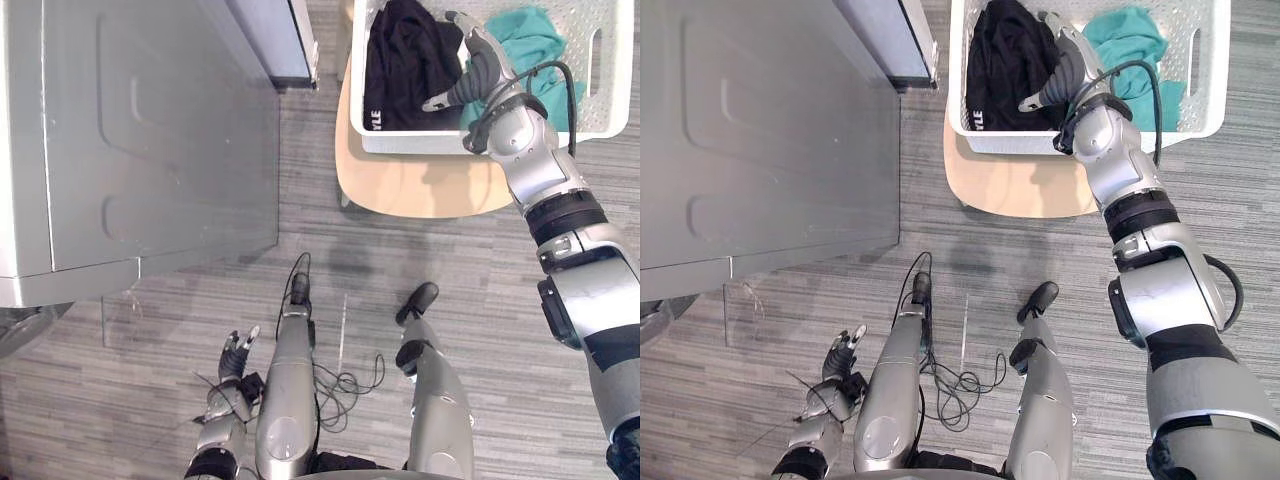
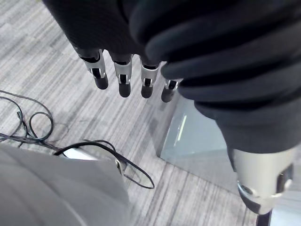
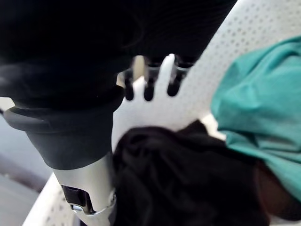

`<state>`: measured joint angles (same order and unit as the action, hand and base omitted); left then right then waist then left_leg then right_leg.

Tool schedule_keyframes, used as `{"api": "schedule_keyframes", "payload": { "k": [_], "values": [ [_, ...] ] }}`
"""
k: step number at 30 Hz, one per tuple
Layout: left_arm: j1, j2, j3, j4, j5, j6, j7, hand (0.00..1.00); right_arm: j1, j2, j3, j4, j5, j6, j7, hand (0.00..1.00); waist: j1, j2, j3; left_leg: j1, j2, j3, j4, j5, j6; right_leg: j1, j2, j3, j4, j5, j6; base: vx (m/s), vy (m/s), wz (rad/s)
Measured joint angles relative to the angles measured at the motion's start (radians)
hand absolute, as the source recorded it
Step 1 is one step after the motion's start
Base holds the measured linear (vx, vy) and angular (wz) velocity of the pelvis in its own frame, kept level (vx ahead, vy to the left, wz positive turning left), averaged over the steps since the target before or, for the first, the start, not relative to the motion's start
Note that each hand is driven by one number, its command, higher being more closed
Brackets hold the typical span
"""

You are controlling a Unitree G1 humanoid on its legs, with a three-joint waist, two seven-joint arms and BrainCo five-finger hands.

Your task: Pick up the laundry basket with both hands and put the clothes into the washing machine.

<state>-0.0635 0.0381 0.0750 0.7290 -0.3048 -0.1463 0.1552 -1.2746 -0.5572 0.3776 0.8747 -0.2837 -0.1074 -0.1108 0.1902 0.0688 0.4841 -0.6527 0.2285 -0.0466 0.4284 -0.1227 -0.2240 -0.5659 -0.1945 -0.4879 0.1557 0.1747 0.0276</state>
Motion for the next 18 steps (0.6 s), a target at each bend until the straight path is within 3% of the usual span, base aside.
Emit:
{"api": "schedule_keyframes", "payload": {
  "k": [13,18],
  "values": [
    [-0.006,-0.022,0.003,-0.164,-0.037,-0.016,0.022,0.00,-0.003,0.001,0.054,-0.033,0.000,0.001,0.009,0.00,0.022,-0.039,0.022,-0.090,-0.002,-0.073,-0.011,0.028,-0.007,-0.042,-0.019,-0.089,0.026,-0.018,-0.008,-0.01,0.031,0.15],
    [-0.002,-0.040,0.019,-0.213,-0.038,-0.017,0.028,0.00,-0.054,-0.005,0.052,-0.035,0.002,0.000,-0.001,0.00,0.028,-0.047,0.024,-0.157,0.002,-0.075,-0.009,0.041,-0.011,-0.119,-0.025,-0.103,0.054,-0.025,-0.016,-0.03,0.011,-0.02]
  ]
}}
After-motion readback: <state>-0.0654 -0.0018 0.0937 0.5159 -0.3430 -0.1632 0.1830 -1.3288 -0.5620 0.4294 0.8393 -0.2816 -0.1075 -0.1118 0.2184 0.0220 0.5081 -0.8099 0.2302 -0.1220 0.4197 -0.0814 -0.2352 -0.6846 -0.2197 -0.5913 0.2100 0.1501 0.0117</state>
